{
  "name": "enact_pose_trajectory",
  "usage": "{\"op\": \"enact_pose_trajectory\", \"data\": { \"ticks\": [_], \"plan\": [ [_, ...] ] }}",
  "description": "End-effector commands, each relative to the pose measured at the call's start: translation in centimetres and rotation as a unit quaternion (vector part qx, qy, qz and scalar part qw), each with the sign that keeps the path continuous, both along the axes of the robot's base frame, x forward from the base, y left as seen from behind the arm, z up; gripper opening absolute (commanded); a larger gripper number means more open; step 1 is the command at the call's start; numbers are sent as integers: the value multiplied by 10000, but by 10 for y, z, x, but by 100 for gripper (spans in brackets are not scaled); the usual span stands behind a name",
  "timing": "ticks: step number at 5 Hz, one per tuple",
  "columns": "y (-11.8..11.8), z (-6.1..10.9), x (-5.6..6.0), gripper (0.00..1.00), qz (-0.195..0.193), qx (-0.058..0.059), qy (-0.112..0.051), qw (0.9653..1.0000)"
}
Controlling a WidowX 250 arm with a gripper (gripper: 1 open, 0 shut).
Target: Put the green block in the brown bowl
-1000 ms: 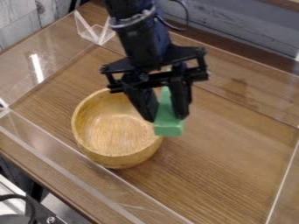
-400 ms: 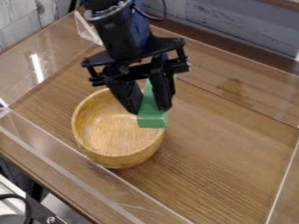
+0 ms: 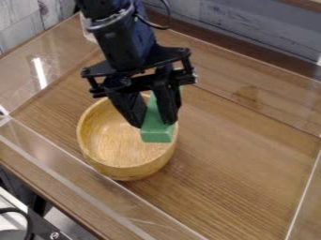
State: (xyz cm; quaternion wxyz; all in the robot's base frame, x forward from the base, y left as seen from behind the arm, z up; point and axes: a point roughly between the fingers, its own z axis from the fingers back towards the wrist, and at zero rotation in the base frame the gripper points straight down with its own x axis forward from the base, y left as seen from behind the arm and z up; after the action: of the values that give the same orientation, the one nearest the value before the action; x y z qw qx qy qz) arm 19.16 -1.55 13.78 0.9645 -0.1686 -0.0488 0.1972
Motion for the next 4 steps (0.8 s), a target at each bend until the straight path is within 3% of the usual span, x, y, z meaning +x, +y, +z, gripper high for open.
{"op": "enact_pose_trajectory", "data": {
  "ticks": [1,4],
  "plan": [
    [4,4,3,0,-8,33,-163,9999],
    [7,-1,2,0,-37,47,-147,9999]
  ]
}}
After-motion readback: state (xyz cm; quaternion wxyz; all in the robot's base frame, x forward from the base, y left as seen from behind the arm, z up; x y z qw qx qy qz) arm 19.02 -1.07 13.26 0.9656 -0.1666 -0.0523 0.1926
